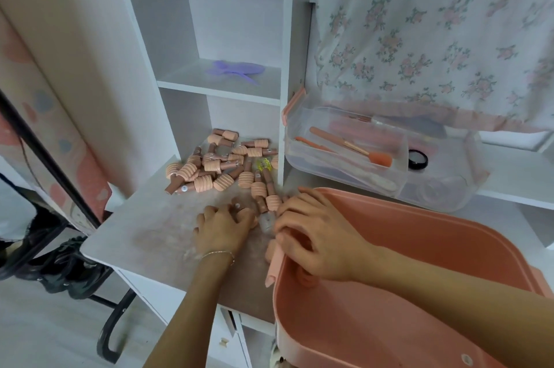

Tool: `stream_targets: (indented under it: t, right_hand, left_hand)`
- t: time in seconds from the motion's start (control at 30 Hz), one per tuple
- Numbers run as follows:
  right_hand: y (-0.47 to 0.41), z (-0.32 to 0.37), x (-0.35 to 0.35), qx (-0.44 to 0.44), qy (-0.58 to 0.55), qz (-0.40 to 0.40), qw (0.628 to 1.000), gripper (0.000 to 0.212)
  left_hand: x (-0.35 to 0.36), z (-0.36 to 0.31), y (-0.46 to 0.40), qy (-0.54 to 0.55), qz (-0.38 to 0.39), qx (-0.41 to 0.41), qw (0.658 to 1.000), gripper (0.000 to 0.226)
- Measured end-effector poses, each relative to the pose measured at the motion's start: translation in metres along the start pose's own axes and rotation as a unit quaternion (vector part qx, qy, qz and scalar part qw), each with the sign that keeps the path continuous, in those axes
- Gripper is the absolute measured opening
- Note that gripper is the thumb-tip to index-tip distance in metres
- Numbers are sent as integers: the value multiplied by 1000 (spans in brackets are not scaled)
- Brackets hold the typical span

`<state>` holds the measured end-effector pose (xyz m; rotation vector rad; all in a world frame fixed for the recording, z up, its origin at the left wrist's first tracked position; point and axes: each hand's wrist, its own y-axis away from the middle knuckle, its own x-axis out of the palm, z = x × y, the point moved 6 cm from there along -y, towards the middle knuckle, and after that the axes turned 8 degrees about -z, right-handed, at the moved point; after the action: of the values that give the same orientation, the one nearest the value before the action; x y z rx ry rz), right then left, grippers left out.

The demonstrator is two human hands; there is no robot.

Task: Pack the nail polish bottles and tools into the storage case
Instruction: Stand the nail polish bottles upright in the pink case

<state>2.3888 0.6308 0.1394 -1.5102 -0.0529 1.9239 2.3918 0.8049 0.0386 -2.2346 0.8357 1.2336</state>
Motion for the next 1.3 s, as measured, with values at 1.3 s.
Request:
stream_targets:
  t: [1.3]
  right_hand:
    - [-133,-56,96,338,-165,170,911,25]
  left_hand:
    - [-16,49,-13,455,-141,-40,878,18]
